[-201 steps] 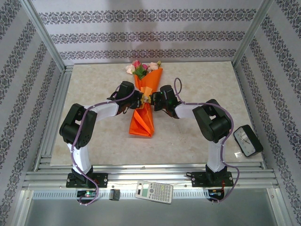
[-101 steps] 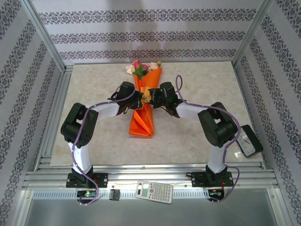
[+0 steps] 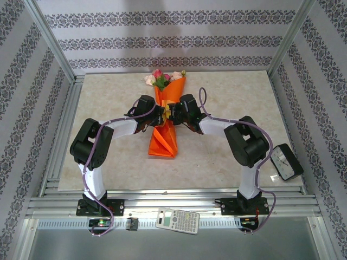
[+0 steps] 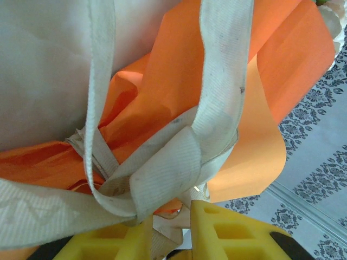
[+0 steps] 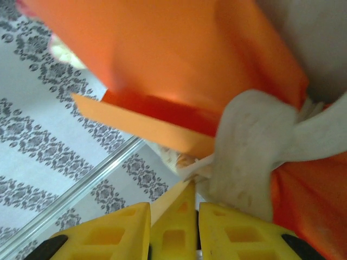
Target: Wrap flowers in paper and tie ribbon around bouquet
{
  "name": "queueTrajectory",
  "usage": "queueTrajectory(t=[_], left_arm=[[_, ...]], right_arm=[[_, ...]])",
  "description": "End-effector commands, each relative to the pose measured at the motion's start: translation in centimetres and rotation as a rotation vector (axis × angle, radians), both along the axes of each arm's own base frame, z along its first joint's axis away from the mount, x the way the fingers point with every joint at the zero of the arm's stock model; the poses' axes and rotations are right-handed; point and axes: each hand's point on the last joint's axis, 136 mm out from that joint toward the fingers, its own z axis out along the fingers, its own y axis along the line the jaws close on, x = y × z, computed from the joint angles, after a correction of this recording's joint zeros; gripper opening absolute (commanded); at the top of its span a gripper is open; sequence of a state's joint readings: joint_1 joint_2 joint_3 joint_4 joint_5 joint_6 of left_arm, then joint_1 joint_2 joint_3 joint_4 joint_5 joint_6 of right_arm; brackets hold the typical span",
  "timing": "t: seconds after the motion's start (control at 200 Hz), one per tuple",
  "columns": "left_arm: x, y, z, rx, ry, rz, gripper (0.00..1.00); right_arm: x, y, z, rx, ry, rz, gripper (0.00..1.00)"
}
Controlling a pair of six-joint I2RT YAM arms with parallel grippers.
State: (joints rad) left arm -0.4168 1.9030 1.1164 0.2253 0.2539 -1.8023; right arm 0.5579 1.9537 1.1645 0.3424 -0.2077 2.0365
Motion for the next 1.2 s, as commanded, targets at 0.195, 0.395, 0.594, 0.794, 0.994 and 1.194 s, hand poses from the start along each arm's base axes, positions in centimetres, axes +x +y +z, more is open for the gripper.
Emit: queueTrajectory(t=[0.195, 0.395, 0.594, 0.794, 0.994, 1.194], left_arm=[[0.6, 0.4, 2.0, 0.006, -0.067, 0.007, 0.26], [0.6, 0.4, 2.1, 0.007, -0.074, 0.005, 0.26], [0.6, 0.3, 2.0, 0.008, -0.075, 0.000, 0.26], [0.6, 0.3, 2.0, 0.008, -0.078, -0.002, 0.26], [0.5, 0.2, 2.2, 0.012, -0.085, -0.009, 0.26], [0.5, 0.2, 2.6, 0.021, -0.093, -0.019, 0.28]], right_arm=[[1.6, -1.0, -0.9, -0.016, 0.039, -0.055, 0.31], [1.5, -1.2, -1.9, -0.021, 0.069, -0.073, 0.30], [1.7, -0.9, -2.5, -0.014, 0.097, -0.077, 0.29], [2.0, -0.9, -3.3, -0.016, 0.110, -0.094, 0.23], [2.4, -1.0, -3.0, -0.019, 0.098, -0.107, 0.04], [2.7, -1.9, -0.9, -0.028, 0.045, -0.124, 0.00]])
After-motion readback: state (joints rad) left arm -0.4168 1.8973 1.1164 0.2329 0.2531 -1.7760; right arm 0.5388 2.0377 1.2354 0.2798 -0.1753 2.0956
